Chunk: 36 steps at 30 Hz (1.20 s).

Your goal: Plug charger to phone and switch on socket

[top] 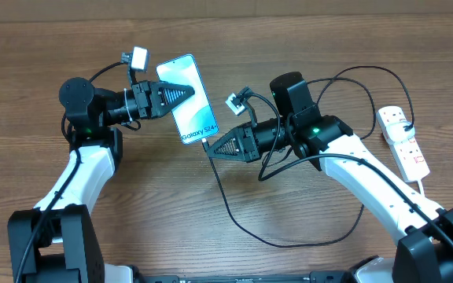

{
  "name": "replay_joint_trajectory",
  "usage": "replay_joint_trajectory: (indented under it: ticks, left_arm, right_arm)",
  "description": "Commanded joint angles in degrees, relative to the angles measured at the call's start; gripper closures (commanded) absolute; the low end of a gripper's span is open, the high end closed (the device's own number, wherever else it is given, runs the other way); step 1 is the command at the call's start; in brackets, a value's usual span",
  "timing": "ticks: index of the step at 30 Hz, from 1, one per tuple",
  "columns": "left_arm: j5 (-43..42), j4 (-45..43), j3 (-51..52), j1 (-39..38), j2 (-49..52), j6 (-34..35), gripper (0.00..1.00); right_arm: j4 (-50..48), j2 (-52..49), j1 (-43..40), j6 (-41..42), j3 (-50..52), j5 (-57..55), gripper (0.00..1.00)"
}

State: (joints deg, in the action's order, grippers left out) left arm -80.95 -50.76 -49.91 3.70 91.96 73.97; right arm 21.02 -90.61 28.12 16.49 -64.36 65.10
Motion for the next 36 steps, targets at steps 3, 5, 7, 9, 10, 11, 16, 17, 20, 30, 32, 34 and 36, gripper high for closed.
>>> replay_joint_trajectory:
  ticks: [3,5,7,9,10,11,16,17,20,30,32,34,36]
  left_arm:
    - [1.88,-0.26,-0.94,-1.31,-0.35,0.39,0.96]
    - [1.97,-0.28,-0.94,-1.86,-0.35,0.31,0.96]
    - [1.92,-0.28,-0.94,-2.25,-0.35,0.13,0.96]
    - [1.6,-0.28,-0.94,-2.4,-0.35,0.11,0.96]
    - [1.14,-0.28,-0.94,-2.4,-0.35,0.02,0.96]
    - [0.52,-0.28,-0.94,-2.4,-0.35,-0.35,0.96]
    - [-3.8,-0.26,-0.94,-2.27,-0.35,-2.25,0.96]
    - [-4.02,-0.26,-0.94,-2.21,-0.35,-2.25,0.96]
    - [-4.02,-0.26,-0.92,-1.57,-0.35,-3.21,0.96]
    - [-3.72,-0.22,-0.92,-0.33,-0.35,-3.3,0.96]
    - [-3.26,-0.17,-0.92,-0.33,-0.35,-3.34,0.96]
    - [-2.86,-0.11,-0.94,-0.33,-0.35,-3.78,0.96]
    - [-2.86,-0.07,-0.94,-0.33,-0.35,-3.98,0.96]
  right_arm:
    - [-0.37,0.07,0.33,0.07,0.26,-0.13,0.96]
    - [-0.37,0.07,0.33,0.07,0.26,-0.15,0.96]
    - [-0.37,0.07,0.33,0.07,0.26,-0.13,0.96]
    - [-0.37,0.07,0.31,0.04,0.26,-0.22,0.96]
    - [-0.33,0.07,0.31,0.04,0.26,-0.72,0.96]
    - [-0.33,0.07,0.31,0.04,0.26,-1.07,0.96]
    - [-0.33,0.07,0.31,0.02,0.26,-1.29,0.96]
    - [-0.22,0.07,0.31,0.02,0.26,-1.68,0.96]
    - [1.03,0.07,0.31,-0.02,0.26,-3.8,0.96]
    - [1.79,0.07,0.33,-0.42,0.26,-4.72,0.96]
    - [2.32,0.07,0.33,-0.42,0.26,-4.68,0.96]
    - [2.91,0.07,0.48,-0.52,0.26,-4.68,0.96]
    - [3.32,0.09,1.01,-1.77,0.26,-4.68,0.96]
